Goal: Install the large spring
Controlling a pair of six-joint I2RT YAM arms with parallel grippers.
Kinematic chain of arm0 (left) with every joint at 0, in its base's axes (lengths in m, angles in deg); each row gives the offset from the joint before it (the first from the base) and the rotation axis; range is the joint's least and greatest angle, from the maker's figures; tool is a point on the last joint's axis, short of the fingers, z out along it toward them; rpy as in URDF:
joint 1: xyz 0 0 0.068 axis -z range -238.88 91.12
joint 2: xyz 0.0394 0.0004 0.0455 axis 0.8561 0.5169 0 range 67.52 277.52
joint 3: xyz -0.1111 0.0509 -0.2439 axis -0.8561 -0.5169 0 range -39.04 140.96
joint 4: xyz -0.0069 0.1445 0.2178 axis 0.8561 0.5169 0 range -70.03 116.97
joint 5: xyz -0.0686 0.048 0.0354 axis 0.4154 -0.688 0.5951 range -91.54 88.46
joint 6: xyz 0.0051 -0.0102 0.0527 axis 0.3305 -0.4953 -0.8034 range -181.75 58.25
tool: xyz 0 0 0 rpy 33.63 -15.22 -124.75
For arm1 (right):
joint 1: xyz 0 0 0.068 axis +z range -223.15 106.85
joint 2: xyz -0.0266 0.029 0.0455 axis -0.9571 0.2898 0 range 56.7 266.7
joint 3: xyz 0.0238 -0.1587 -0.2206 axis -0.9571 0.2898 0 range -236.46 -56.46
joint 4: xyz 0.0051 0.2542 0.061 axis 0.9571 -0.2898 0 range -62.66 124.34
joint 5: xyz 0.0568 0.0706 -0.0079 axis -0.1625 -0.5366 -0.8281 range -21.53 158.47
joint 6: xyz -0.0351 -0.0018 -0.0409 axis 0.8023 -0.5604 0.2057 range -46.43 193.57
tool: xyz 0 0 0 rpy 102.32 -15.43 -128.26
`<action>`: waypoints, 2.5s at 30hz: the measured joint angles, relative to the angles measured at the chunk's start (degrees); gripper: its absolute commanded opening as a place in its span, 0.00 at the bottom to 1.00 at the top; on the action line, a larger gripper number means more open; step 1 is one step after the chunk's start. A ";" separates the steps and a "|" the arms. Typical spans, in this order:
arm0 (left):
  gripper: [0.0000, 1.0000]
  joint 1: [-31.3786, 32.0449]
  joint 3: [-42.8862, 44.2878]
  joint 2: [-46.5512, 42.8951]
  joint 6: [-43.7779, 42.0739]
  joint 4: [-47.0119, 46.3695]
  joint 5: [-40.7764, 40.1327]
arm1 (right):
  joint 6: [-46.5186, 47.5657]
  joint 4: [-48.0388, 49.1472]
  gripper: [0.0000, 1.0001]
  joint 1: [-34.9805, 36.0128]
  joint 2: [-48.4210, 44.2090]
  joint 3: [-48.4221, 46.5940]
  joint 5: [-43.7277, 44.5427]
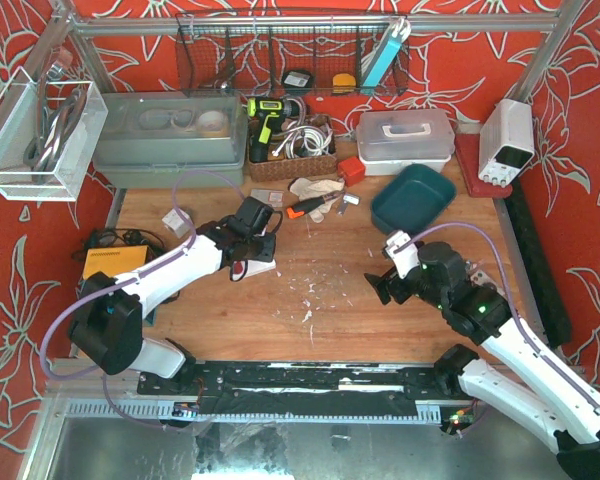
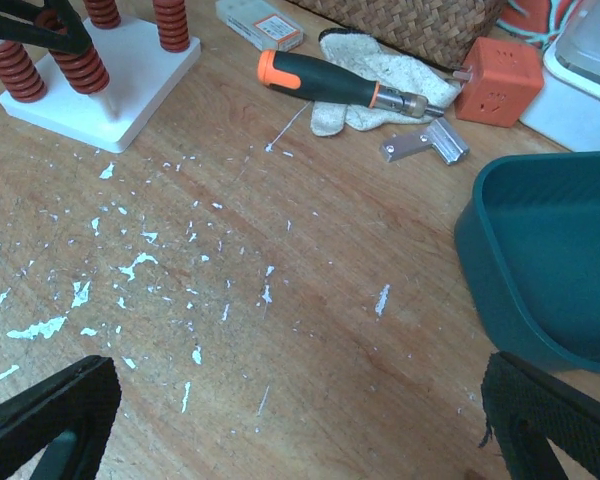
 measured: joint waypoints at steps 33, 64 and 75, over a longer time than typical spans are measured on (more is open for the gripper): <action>1.00 0.00 17.40 9.51 -1.07 -8.61 -9.11 | -3.74 16.59 0.99 -9.29 27.91 -8.07 27.23; 1.00 -21.20 -31.56 -11.47 -13.81 -55.39 -9.77 | -1.40 52.52 0.99 -27.08 32.24 12.39 23.63; 1.00 -21.88 -34.64 -5.99 -19.47 -70.66 -2.67 | -1.53 66.16 0.99 -32.76 39.87 18.36 16.76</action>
